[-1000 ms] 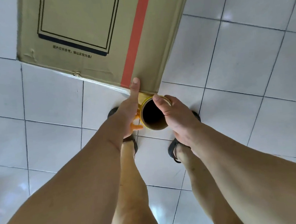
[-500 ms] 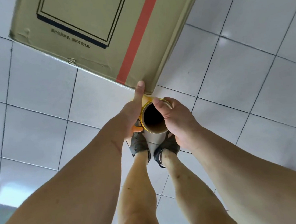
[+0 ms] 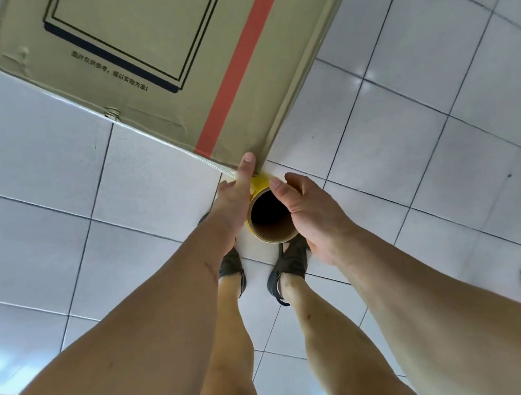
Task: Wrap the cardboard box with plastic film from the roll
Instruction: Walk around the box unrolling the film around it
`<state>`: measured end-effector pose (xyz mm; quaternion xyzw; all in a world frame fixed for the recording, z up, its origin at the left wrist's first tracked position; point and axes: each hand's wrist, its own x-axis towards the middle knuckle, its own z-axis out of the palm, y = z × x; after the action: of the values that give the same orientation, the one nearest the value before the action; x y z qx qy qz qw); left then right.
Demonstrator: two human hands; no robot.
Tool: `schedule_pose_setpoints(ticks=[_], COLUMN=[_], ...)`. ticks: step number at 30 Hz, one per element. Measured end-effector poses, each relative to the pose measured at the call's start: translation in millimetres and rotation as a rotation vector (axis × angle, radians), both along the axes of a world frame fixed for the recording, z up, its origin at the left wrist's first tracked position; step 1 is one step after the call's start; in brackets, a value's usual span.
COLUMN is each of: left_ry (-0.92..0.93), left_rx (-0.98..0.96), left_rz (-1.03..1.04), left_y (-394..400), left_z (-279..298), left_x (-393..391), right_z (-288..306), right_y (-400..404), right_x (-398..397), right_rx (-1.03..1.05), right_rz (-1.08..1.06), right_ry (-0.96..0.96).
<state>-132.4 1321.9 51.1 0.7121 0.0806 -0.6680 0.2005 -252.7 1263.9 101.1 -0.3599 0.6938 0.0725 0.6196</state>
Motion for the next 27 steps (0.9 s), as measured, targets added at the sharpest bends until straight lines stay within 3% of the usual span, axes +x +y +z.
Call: schedule_pose_setpoints(ticks=[5, 8, 11, 16, 22, 27], left_ry=[0.077, 0.056, -0.015, 0.003, -0.103, 0.022], left_rx=[-0.010, -0.015, -0.028, -0.006, -0.023, -0.020], left_rz=[0.148, 0.136, 0.156, 0.418, 0.484, 0.808], left_y=[-9.5, -8.3, -11.4, -15.4, -23.7, -33.8], left_z=[18.3, 15.2, 18.3, 17.7, 17.2, 20.6], left_x=[-8.4, -14.8, -22.5, -38.2, -59.4, -81.6], right_z=[0.1, -3.0, -3.2, -3.6, 1.6, 2.9], right_y=[-3.9, -9.1, -11.1, -28.7, -53.6, -68.0], right_x=[-0.6, -6.5, -14.4, -23.4, -41.4, -36.7], right_rx=[0.020, 0.030, 0.036, 0.064, 0.049, 0.002], right_rz=[-0.038, -0.007, 0.055, 0.186, 0.369, 0.409], right_ry=[0.011, 0.001, -0.002, -0.085, -0.094, -0.046])
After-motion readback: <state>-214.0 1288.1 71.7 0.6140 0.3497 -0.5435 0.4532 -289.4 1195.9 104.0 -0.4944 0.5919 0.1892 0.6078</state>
